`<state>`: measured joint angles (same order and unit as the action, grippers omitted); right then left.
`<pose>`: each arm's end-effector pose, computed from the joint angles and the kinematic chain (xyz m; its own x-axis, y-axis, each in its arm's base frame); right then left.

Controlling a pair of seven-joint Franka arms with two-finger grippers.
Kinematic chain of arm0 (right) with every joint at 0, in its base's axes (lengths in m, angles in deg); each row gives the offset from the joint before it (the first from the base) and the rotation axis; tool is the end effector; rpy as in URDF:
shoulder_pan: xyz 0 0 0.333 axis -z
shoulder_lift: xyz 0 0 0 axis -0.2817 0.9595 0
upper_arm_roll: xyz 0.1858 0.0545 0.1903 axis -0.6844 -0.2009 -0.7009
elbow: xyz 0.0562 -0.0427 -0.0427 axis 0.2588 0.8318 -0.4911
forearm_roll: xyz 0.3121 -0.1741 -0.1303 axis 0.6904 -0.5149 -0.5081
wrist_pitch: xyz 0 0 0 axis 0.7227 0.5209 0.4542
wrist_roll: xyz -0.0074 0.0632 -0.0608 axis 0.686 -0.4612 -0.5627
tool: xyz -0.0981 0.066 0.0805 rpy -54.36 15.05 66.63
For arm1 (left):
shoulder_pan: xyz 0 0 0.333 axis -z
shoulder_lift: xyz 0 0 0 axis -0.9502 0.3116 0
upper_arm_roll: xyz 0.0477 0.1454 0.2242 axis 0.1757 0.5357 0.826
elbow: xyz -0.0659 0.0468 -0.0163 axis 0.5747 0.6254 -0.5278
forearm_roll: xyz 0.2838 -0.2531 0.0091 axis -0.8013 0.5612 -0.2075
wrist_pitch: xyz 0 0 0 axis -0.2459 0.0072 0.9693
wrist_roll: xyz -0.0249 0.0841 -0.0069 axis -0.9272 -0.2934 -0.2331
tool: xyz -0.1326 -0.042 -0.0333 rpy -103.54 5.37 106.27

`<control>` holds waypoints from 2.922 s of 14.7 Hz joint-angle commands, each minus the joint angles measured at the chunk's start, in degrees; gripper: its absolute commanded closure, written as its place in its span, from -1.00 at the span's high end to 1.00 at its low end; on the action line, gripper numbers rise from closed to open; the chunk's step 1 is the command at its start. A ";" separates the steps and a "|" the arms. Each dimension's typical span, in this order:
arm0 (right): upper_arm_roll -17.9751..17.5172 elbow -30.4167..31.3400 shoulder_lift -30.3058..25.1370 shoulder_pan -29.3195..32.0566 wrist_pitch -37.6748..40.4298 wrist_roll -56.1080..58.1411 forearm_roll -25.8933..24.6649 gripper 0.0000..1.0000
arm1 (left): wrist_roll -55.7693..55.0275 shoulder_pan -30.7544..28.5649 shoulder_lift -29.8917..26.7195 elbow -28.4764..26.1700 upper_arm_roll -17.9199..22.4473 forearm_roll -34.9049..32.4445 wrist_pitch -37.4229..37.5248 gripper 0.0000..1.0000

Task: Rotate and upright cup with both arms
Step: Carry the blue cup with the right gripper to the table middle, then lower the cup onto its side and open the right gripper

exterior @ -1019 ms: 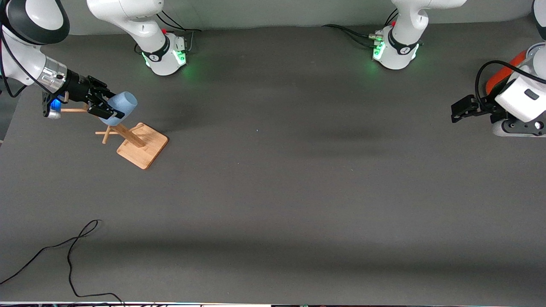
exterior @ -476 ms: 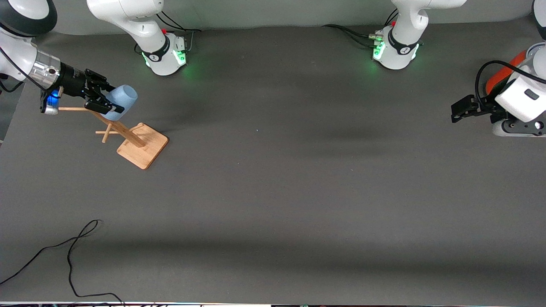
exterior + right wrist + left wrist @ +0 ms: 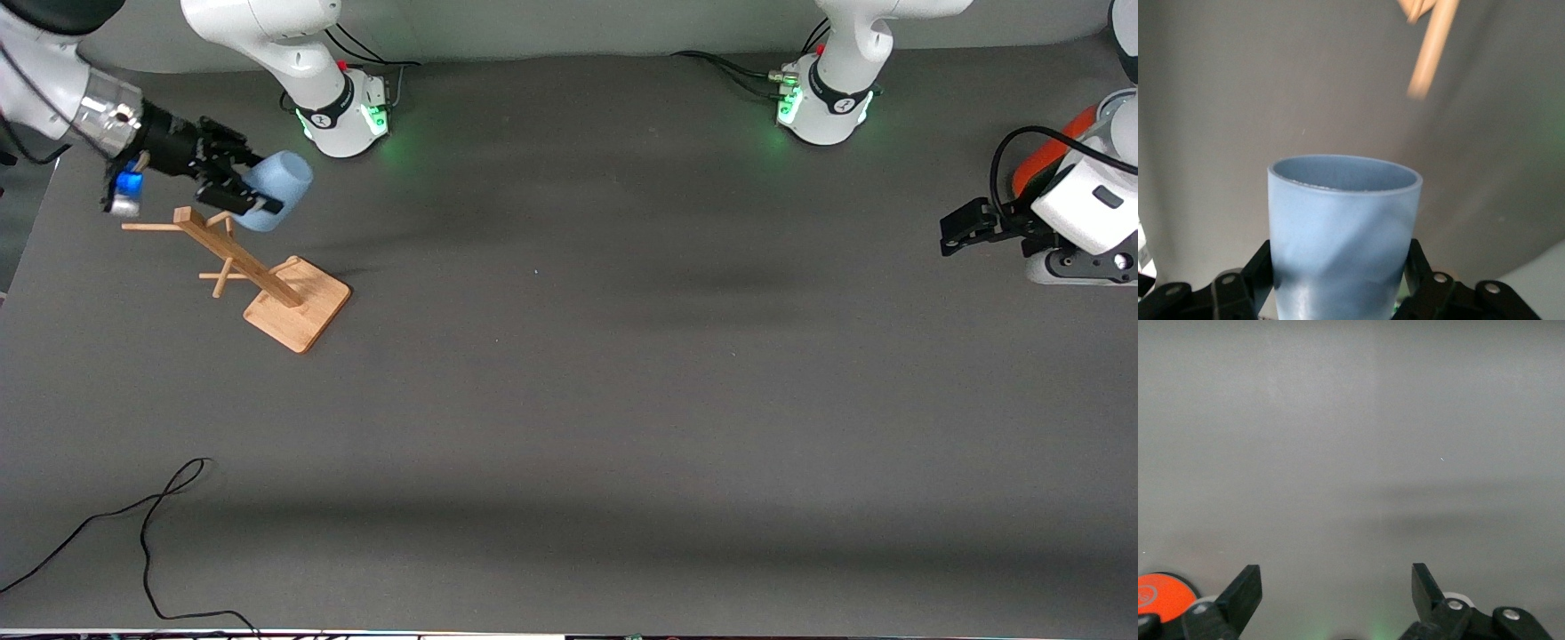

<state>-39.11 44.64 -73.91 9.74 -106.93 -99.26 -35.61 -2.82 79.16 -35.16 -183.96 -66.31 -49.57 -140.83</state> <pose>0.4054 0.0767 0.4621 0.3983 -0.7674 -0.5025 -0.9164 -0.3573 -0.1806 0.5303 -0.0387 0.5145 0.9966 -0.0390 -0.0723 -0.0392 -0.9992 -0.0014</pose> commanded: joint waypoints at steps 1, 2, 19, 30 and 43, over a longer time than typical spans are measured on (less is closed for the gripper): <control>-8.59 -3.80 -0.87 -0.06 -1.60 -9.03 2.60 0.12 | 0.81 0.24 0.06 0.31 0.12 -0.71 -0.46 1.00; -12.19 -5.56 -0.17 -0.06 -2.75 -12.20 2.60 0.12 | 0.81 0.24 0.06 0.22 0.12 -0.71 -0.46 1.00; -37.81 -30.62 59.23 -16.67 -29.48 -81.28 -50.44 0.13 | 0.81 0.24 0.06 0.22 0.12 -0.71 -0.55 1.00; -37.72 -33.26 69.98 -19.31 -29.30 -89.22 -61.65 1.00 | 0.81 0.24 0.14 0.14 0.12 -0.71 -0.64 1.00; -43.34 -52.50 63.49 -11.59 -4.71 -60.34 -43.22 1.00 | 0.28 0.24 0.06 0.31 0.03 0.35 0.59 1.00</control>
<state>-82.05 -5.16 -8.55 -5.06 -116.30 -167.83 -83.38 -2.81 79.16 -34.82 -184.03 -66.32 -49.50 -140.84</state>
